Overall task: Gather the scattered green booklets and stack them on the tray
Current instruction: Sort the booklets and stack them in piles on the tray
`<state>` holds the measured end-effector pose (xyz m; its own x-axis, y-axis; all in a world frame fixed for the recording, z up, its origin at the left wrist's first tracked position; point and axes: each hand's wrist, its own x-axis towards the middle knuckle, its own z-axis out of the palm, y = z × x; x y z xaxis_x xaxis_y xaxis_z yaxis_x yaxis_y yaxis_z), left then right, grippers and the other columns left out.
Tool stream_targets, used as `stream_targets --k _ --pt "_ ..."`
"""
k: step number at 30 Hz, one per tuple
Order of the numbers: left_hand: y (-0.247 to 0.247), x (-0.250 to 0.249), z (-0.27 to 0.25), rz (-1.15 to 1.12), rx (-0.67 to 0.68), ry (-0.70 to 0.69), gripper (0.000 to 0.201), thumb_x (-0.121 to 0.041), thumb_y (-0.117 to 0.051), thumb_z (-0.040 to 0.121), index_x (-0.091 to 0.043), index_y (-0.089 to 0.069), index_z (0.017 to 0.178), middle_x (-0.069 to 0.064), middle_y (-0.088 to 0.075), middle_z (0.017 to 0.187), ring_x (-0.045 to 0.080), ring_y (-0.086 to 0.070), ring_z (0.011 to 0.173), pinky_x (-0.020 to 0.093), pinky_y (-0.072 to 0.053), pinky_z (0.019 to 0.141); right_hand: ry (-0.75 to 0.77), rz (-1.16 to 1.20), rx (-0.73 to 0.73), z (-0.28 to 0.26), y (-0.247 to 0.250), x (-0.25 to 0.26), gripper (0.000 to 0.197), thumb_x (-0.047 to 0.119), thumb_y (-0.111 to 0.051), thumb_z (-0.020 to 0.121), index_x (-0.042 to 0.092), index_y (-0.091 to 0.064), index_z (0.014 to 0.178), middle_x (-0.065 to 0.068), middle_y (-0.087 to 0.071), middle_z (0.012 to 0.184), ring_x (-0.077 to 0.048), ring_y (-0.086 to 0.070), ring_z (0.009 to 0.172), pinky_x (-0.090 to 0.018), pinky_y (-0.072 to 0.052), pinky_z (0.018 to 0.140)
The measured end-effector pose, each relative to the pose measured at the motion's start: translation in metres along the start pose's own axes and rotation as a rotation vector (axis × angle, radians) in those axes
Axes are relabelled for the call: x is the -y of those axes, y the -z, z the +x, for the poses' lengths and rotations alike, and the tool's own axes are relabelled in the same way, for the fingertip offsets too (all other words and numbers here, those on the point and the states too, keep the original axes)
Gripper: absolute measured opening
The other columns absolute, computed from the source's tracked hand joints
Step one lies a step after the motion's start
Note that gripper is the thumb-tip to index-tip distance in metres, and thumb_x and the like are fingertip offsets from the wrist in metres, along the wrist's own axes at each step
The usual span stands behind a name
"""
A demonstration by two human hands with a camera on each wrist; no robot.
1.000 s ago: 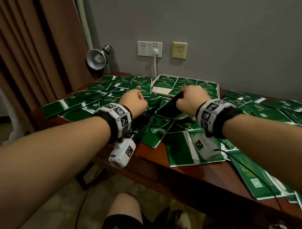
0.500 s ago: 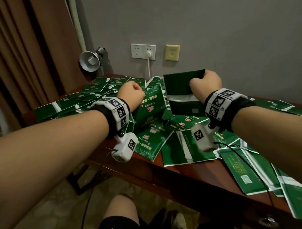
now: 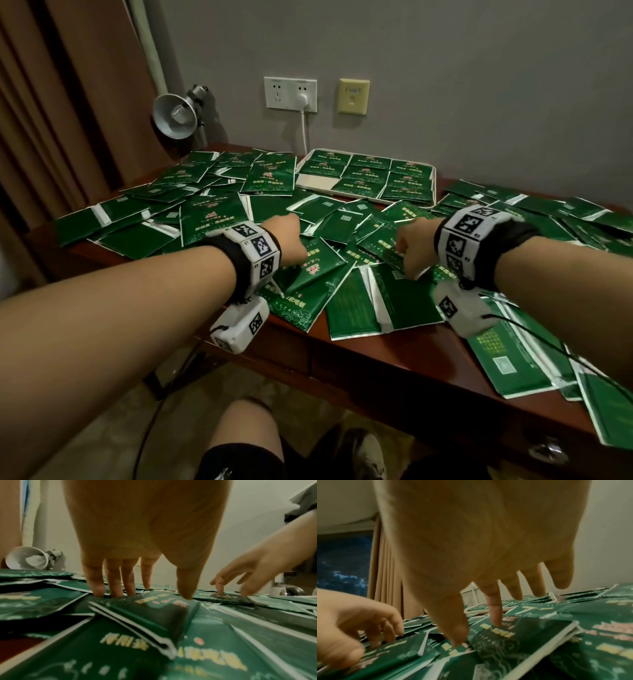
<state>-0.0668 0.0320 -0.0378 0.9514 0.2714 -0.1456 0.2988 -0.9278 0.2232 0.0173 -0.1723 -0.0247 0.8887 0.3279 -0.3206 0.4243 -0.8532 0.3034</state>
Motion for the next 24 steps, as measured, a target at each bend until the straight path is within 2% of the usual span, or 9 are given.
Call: stream_targets --k 3,6,10,13,16,18,21,23,24 --pt "-0.008 -0.003 0.003 0.091 0.097 -0.050 0.073 -0.056 -0.072 0.076 -0.011 -0.048 0.128 0.009 -0.055 0.123 0.025 -0.057 0.108 0.037 -0.052 0.089 0.002 0.192 -0.049 0.009 -0.003 0.000 0.042 0.054 -0.062 0.084 0.014 -0.057 0.072 -0.005 -0.062 0.082 -0.017 -0.055 0.067 -0.023 -0.040 0.053" --pt "-0.018 -0.005 0.005 0.237 0.119 -0.062 0.094 -0.067 -0.073 0.067 -0.016 -0.039 0.138 0.012 -0.044 0.133 0.031 -0.047 0.120 0.043 -0.046 0.099 -0.003 0.214 -0.127 0.018 -0.004 0.001 0.055 0.063 -0.059 0.083 0.013 -0.050 0.061 -0.002 -0.051 0.063 -0.017 -0.046 0.055 -0.023 -0.035 0.048" --pt "-0.026 -0.008 0.008 0.209 0.071 -0.155 0.077 -0.040 -0.078 0.073 -0.017 -0.040 0.136 0.009 -0.045 0.129 0.030 -0.045 0.122 0.045 -0.045 0.100 0.020 0.201 -0.119 0.024 -0.009 0.012 0.045 0.050 -0.068 0.080 0.013 -0.050 0.063 -0.002 -0.050 0.063 -0.016 -0.047 0.055 -0.023 -0.039 0.049" --pt "-0.019 -0.010 0.006 0.080 0.146 -0.325 0.070 -0.023 -0.080 0.076 -0.023 -0.047 0.138 0.001 -0.051 0.133 0.023 -0.047 0.126 0.042 -0.044 0.104 0.025 0.193 -0.146 0.026 -0.008 0.019 0.029 0.034 -0.068 0.076 0.013 -0.051 0.067 -0.004 -0.054 0.065 -0.020 -0.052 0.058 -0.024 -0.043 0.053" --pt "-0.011 -0.011 0.003 0.197 0.142 -0.445 0.067 -0.015 -0.075 0.079 -0.038 -0.049 0.136 -0.006 -0.034 0.152 0.022 -0.021 0.142 0.047 -0.020 0.118 0.039 0.182 -0.160 0.027 -0.006 0.022 0.026 0.029 -0.068 0.072 0.013 -0.056 0.088 -0.006 -0.057 0.080 -0.024 -0.058 0.072 -0.027 -0.051 0.062" --pt "-0.009 -0.007 0.003 0.361 0.028 -0.367 0.077 -0.005 -0.065 0.081 -0.041 -0.038 0.143 -0.001 -0.021 0.157 0.027 -0.014 0.144 0.053 -0.014 0.118 0.059 0.169 -0.182 0.027 -0.008 0.022 0.042 0.031 -0.071 0.070 0.015 -0.054 0.105 -0.007 -0.057 0.094 -0.026 -0.060 0.081 -0.032 -0.056 0.070" --pt "-0.009 -0.004 0.001 0.251 -0.179 -0.064 0.054 -0.022 -0.062 0.087 -0.015 -0.038 0.134 0.014 -0.046 0.129 0.030 -0.050 0.113 0.045 -0.048 0.095 0.083 0.160 -0.219 0.026 -0.007 0.018 0.050 0.032 -0.072 0.071 0.016 -0.051 0.113 -0.008 -0.053 0.104 -0.027 -0.058 0.087 -0.032 -0.052 0.068" --pt "-0.013 -0.013 -0.001 0.108 -0.050 0.137 0.068 -0.055 -0.050 0.092 -0.008 -0.030 0.137 0.012 -0.054 0.121 0.028 -0.058 0.102 0.039 -0.052 0.085 0.090 0.174 -0.228 0.025 -0.005 0.017 0.053 0.033 -0.072 0.072 0.016 -0.049 0.116 -0.008 -0.053 0.108 -0.028 -0.058 0.090 -0.031 -0.048 0.067" --pt "-0.020 -0.019 0.001 0.087 0.056 0.206 0.085 -0.069 -0.040 0.089 -0.007 -0.024 0.144 0.016 -0.052 0.130 0.031 -0.057 0.110 0.040 -0.050 0.091 0.094 0.178 -0.238 0.024 -0.004 0.016 0.054 0.033 -0.072 0.072 0.016 -0.049 0.117 -0.008 -0.053 0.109 -0.028 -0.057 0.090 -0.031 -0.048 0.068"
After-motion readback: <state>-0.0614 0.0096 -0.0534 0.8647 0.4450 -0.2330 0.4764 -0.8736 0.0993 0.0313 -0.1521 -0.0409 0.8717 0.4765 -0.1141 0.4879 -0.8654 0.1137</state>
